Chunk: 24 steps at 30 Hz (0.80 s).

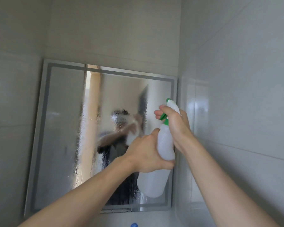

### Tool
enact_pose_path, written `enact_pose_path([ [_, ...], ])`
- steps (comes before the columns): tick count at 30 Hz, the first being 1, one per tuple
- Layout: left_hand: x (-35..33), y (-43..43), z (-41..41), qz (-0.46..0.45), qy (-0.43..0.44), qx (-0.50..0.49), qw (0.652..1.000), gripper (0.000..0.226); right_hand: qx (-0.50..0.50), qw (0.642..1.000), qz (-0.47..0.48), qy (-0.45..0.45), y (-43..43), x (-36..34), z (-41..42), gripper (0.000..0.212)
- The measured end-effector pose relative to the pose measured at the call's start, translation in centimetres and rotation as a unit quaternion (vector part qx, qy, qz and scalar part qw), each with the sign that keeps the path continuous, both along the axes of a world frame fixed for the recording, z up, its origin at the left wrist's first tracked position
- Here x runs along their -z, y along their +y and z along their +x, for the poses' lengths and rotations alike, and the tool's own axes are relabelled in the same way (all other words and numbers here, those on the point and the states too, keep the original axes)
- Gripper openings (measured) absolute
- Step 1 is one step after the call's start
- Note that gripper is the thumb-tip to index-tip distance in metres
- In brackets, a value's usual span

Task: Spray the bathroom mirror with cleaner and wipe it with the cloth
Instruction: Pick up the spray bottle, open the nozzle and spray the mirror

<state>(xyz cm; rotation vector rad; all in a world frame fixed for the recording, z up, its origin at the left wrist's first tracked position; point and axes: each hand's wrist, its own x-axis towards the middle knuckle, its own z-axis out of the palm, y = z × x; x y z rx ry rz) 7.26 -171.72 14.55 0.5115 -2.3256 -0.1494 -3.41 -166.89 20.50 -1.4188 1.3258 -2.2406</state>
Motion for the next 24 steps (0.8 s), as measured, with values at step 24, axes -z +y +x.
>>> enact_pose_path([
  [24, -0.1, -2.1, 6.7, -0.049, 0.034, -0.086, 0.994, 0.085, -0.003, 0.997, 0.002, 0.073, -4.3, -0.6, 5.9, 0.028],
])
